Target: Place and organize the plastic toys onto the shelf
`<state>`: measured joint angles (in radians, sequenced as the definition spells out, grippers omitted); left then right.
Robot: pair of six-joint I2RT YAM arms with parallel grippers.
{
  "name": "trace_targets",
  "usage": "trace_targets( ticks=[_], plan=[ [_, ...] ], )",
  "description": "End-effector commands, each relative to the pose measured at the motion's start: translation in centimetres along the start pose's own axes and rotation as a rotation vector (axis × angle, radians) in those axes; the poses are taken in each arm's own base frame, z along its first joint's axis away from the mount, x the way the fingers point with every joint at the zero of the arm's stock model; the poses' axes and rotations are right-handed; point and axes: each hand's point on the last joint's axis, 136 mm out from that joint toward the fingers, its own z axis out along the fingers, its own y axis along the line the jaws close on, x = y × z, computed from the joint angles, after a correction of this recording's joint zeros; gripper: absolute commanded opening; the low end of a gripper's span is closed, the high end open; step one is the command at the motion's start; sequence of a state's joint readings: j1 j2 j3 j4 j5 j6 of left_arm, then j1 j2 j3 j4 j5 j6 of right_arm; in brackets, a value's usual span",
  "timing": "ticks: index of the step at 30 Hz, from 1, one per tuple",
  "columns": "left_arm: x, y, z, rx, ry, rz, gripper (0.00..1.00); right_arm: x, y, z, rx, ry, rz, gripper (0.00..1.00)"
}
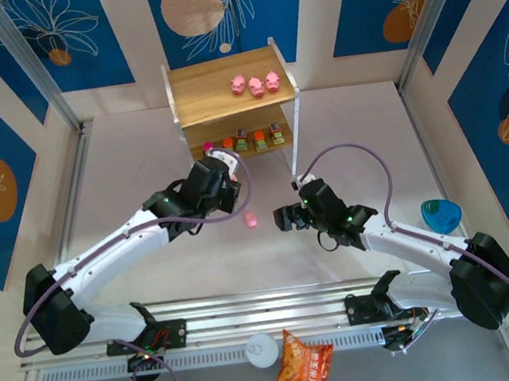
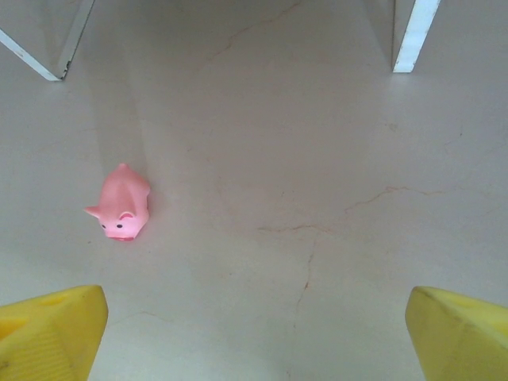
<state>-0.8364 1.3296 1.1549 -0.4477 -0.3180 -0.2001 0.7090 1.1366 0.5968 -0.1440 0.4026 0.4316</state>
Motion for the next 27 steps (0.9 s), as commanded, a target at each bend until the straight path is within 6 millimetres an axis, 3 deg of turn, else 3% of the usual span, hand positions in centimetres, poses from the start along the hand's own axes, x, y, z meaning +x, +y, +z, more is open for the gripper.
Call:
trace_targets(
  ticks=[1, 14, 27],
  plan=[
    [-2.1, 0.4, -1.6, -0.024, -0.029, 0.018, 0.3, 0.3, 0.2, -0.3, -0.023, 0.009, 0.015, 0.97],
    [-8.4, 0.7, -3.5, -0.062, -0.109, 0.039, 0.31, 0.3, 0.2, -0.5, -0.033, 0.009, 0.024, 0.97],
    [-13.1, 0.4, -4.6, -0.069, -0.184, 0.052, 0.31, 0.2, 0.1, -0.5, -0.034, 0.009, 0.034, 0.97]
  ],
)
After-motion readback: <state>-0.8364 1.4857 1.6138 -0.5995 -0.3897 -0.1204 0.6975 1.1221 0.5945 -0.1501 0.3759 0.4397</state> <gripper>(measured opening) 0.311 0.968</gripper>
